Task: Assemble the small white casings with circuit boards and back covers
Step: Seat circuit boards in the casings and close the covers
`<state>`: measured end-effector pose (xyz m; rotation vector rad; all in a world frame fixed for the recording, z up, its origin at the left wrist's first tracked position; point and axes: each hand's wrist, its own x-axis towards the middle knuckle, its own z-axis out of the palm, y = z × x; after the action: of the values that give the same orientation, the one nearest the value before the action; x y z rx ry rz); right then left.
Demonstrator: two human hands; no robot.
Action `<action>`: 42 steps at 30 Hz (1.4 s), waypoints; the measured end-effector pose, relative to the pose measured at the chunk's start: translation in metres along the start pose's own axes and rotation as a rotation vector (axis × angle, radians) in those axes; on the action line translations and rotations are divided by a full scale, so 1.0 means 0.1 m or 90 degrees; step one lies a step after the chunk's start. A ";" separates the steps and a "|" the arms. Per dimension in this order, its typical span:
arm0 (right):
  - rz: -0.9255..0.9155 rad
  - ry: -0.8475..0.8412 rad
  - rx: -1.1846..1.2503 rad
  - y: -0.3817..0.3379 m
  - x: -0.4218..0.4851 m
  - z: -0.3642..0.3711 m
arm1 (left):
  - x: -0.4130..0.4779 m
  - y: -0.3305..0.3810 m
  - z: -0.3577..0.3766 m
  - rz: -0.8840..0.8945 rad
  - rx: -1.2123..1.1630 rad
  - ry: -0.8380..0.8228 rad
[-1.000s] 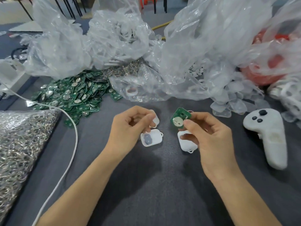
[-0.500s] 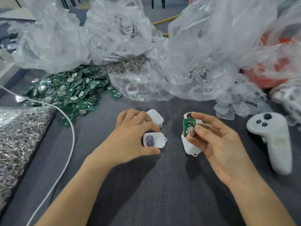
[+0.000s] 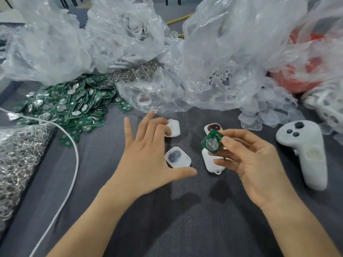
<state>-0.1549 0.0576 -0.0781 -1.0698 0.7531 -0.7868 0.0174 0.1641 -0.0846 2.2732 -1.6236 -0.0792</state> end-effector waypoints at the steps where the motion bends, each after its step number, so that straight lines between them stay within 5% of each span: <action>1: 0.000 0.007 0.000 0.00 0.00 -0.01 | -0.02 0.06 0.01 -0.042 0.030 0.027; 8: -0.010 0.041 0.026 0.02 0.01 -0.03 | -0.11 0.19 0.13 -0.098 0.168 -0.055; 16: 0.017 0.026 0.012 0.04 0.01 0.00 | -0.12 0.16 0.14 0.009 -0.025 -0.043; 21: 0.025 0.038 0.001 0.04 0.01 0.01 | -0.11 0.22 0.14 -0.073 0.012 0.029; 25: -0.001 0.036 -0.060 0.05 0.00 0.00 | -0.11 0.17 0.19 -0.080 0.069 -0.023; 42: -0.039 -0.051 -0.283 0.08 -0.05 0.05 | 0.00 -0.01 0.12 -0.038 -0.195 -0.112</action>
<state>-0.1519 0.0667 -0.0832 -1.5194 0.8511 -0.6361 0.0155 0.1616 -0.0961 2.1235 -1.5055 -0.5189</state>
